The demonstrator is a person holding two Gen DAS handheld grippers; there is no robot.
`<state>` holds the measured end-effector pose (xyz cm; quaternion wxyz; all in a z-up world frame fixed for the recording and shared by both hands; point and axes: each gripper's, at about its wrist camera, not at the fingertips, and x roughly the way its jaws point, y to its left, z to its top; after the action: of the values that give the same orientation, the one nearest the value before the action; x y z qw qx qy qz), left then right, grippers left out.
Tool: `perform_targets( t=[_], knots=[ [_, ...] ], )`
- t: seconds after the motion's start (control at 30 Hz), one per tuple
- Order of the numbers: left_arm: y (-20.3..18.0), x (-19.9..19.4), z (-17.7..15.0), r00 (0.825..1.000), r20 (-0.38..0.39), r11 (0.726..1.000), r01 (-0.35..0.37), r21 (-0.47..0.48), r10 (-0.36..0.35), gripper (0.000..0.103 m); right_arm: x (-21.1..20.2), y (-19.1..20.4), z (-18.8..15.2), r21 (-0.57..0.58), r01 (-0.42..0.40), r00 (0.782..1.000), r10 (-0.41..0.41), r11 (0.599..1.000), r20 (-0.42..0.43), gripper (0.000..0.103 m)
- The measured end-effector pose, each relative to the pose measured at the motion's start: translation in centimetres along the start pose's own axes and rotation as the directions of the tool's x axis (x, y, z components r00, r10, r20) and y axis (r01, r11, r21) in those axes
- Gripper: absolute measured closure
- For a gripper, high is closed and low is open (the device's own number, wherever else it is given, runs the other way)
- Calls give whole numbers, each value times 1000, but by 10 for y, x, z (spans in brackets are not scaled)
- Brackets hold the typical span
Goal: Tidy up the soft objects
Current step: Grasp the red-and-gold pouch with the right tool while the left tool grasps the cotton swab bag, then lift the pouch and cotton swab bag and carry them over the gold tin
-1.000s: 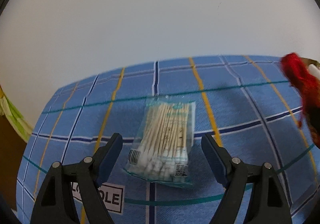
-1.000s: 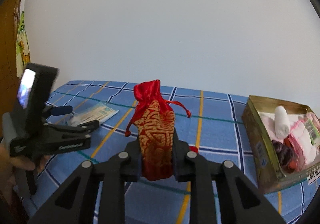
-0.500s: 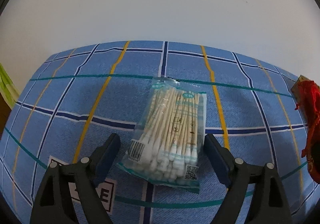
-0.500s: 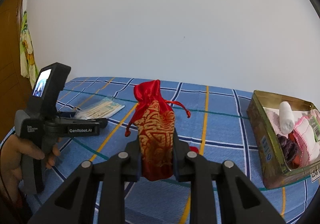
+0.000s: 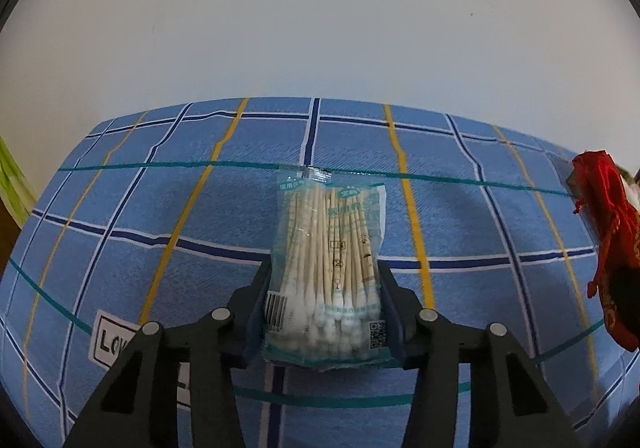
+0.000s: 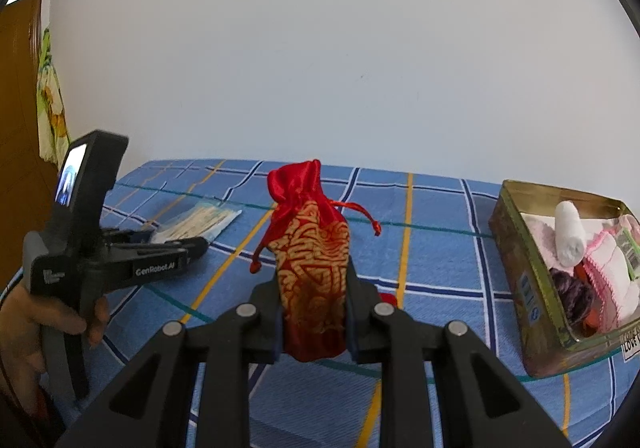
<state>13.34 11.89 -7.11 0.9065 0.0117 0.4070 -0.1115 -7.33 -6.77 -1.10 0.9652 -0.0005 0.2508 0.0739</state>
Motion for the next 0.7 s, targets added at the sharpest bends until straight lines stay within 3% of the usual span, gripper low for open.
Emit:
perform_targets(
  t=[0.23,0.4,0.7],
  knots=[
    [5,-25,-9,990,124,993,85,-83,-74,52,-16,-6,5,16,24,997,-25,1000,73,80],
    [-1,-46,-9,966,246,990,106,-93,-81,52,-27,-5,6,5,53,992,-53,999,116,80],
    [-37,-65,-12,943,320,991,119,-64,-93,52,-55,-12,3,-7,95,975,-92,995,202,80]
  ],
)
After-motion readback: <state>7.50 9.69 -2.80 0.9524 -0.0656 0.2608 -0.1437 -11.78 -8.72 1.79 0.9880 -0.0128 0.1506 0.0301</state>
